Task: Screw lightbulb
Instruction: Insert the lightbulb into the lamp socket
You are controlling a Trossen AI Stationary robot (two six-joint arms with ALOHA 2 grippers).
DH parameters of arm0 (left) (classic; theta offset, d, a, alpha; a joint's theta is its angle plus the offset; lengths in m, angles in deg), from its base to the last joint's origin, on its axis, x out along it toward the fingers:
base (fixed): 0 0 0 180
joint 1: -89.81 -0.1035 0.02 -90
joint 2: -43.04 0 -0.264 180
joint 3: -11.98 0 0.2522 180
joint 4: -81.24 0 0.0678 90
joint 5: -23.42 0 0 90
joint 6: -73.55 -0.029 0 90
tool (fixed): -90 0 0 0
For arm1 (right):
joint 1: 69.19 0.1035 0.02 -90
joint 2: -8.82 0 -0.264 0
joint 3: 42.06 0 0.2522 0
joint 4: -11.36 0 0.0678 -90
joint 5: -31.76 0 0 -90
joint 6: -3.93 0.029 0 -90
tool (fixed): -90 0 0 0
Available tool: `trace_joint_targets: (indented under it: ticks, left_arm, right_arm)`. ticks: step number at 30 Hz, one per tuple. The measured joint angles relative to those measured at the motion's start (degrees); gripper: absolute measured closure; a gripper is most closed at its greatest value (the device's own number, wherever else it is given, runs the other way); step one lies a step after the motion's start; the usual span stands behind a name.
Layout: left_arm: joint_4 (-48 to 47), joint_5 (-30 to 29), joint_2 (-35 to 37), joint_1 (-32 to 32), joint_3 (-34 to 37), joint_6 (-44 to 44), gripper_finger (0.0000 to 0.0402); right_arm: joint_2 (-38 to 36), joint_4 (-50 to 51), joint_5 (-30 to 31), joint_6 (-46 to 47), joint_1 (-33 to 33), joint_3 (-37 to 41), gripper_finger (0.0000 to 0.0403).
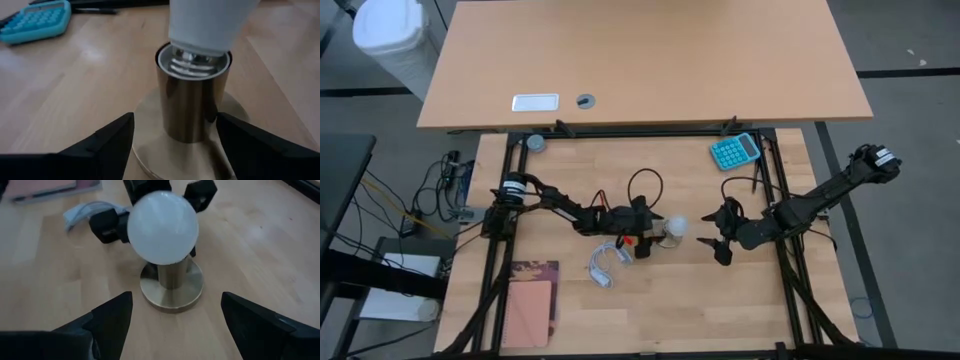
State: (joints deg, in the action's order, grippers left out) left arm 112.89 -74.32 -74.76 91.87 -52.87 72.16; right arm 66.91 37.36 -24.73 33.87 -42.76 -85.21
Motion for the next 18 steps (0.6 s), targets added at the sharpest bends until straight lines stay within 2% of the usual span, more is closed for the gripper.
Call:
trace_joint_targets:
  ticks: [8,13,18]
  left_arm:
    - [-0.03,-0.62,0.02,0.2,0.0,0.17,0.0141]
    - [-0.08,-0.58,0.02,0.26,-0.02,1.66,0.017]
    - [1.89,1.68,0.08,0.28,-0.07,1.86,0.0173]
  right_arm:
    - [6.32,-4.77,-0.18,-1.78,-1.83,0.02,0.0096]
    - [7.38,-7.51,-2.43,-3.06,-2.88,0.02,0.0096]
    - [7.41,-7.84,-4.16,-3.48,-3.72,0.02,0.0096]
